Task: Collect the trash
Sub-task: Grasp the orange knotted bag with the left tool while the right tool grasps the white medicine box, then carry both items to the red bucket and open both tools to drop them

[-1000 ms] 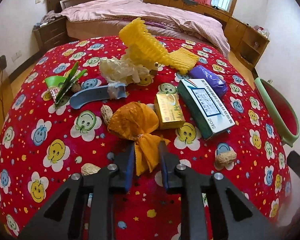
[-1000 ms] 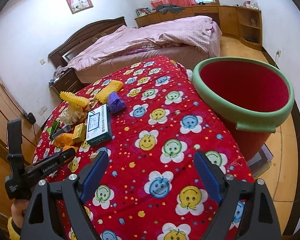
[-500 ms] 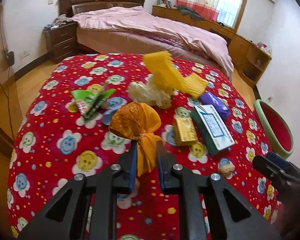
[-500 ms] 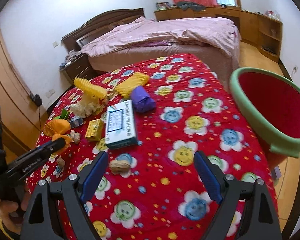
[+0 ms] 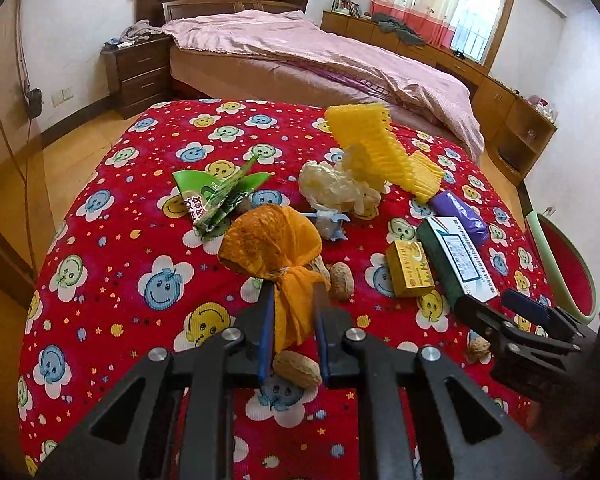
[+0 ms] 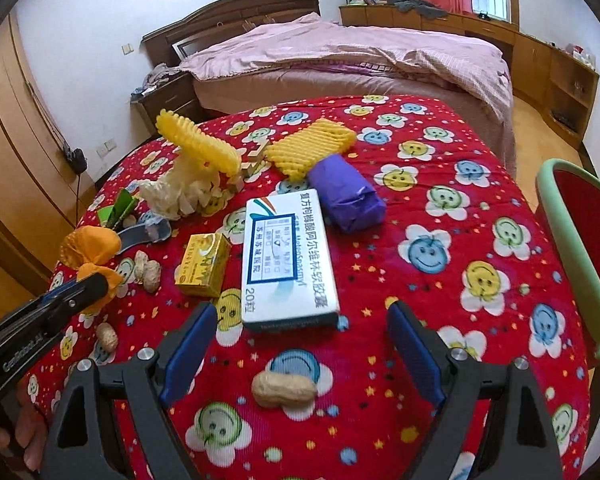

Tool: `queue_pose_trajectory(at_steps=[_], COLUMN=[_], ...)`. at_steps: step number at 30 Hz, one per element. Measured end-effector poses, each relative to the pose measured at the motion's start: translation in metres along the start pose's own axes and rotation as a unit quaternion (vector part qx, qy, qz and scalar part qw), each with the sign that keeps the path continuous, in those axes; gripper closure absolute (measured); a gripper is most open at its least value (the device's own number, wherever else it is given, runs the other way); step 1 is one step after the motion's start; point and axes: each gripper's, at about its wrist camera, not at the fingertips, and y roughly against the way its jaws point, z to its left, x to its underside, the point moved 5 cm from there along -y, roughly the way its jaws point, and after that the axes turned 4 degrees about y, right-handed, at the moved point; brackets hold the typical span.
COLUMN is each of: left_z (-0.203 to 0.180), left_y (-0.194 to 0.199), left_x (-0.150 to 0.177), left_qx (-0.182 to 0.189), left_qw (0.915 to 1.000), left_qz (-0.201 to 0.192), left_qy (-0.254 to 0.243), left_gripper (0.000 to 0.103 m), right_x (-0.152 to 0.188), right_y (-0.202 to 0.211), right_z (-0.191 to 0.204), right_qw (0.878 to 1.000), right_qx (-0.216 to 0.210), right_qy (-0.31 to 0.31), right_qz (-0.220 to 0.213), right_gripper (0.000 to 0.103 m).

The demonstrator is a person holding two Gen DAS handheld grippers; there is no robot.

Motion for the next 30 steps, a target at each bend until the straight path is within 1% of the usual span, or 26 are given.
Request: queue_pose_trajectory(at_steps=[1, 3, 4, 5, 10, 17, 22, 30], left_z=[0.000, -0.001, -0.002, -0.003, -0.007, -0.017, -0.030, -0.061], left_y=[0.000, -0.001, -0.001, -0.001, 0.005, 0.023, 0.039, 0.059], left_x=[0.000, 0.001, 0.001, 0.001, 0.001, 0.001, 0.001, 0.003], left_qx=[0.001, 0.002, 0.002, 0.003, 0.006, 0.017, 0.033, 0.063], left_qw=[1.0000, 1.0000, 1.0000, 1.0000, 1.0000, 0.9996, 0.9988, 0.9963], left_qz=[0.000, 0.001, 0.002, 0.002, -0.003, -0.017, -0.028, -0.034], left_qy=[0.000, -0.001, -0.002, -0.002, -0.005, -0.014, -0.024, -0.047], left_gripper=[0.086, 0.086, 0.085, 0.086, 0.085, 0.085, 0.086, 0.086], right_x=[-0.001, 0.000, -0.001, -0.001, 0.002, 0.012, 0.019, 0.031], right_y=[-0.002, -0.008, -0.009, -0.008, -0.004, 0.023, 0.051, 0.102], right_z=[0.000, 0.000, -0.001, -0.001, 0.002, -0.003, -0.015, -0.045], right_qw=[1.000, 1.000, 1.000, 1.000, 1.000, 1.000, 0.998, 0.995], right_qx=[0.000, 0.000, 0.004, 0.011, -0.007, -0.020, -0.021, -0.001], right_qy=[0.000, -0.003, -0.002, 0.003, 0.005, -0.014, -0.036, -0.068], right_qz=[0.001, 0.006, 0.005, 0.000, 0.002, -0.016, -0.038, -0.078], right_gripper=[0.022, 0.035, 0.037, 0.048, 0.049, 0.049, 0.049, 0.049])
